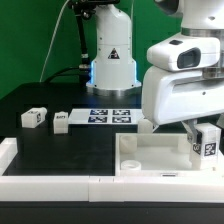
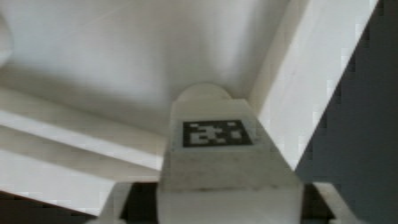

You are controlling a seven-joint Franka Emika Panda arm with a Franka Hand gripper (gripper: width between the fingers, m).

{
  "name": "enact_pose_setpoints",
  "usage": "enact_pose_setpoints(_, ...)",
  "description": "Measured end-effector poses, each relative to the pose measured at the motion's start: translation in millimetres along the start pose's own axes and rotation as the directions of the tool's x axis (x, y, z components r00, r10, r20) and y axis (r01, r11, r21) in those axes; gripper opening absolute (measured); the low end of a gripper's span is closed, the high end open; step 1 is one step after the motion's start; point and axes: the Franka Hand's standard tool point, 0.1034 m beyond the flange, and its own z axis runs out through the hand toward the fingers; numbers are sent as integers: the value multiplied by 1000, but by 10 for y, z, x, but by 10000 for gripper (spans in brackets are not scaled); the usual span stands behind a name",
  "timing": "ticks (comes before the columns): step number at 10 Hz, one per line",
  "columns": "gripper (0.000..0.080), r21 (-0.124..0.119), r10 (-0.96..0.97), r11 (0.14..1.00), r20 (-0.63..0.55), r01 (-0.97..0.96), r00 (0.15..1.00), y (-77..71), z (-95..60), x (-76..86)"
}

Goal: Assemble one leg

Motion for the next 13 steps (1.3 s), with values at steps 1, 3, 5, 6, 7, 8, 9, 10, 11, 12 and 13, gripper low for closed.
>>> enact_pose_setpoints(1,290,1,60,998,0,-60,998,2,1,-1)
enact_pose_setpoints(3,290,36,396,918,-11,-396,918,38,9,2)
enact_pose_setpoints(5,290,57,668,744,-28,-666,743,54,12,8)
enact_pose_setpoints(6,290,62,788,615,-28,-786,615,58,14,7)
enact_pose_setpoints(7,290,70,867,498,-27,-864,497,54,14,4)
enact_pose_setpoints(8,290,71,946,324,-20,-943,324,46,16,-3)
enact_pose_setpoints(9,290,72,981,195,-14,-978,195,41,17,-3)
enact_pose_setpoints(10,290,75,997,75,2,-994,75,42,17,-3)
enact_pose_setpoints(11,290,77,999,-33,17,-996,-32,47,18,-3)
enact_pose_setpoints(12,290,77,999,-49,19,-996,-48,46,18,-3)
enact_pose_setpoints(13,370,77,1000,-16,17,-997,-15,42,19,-2)
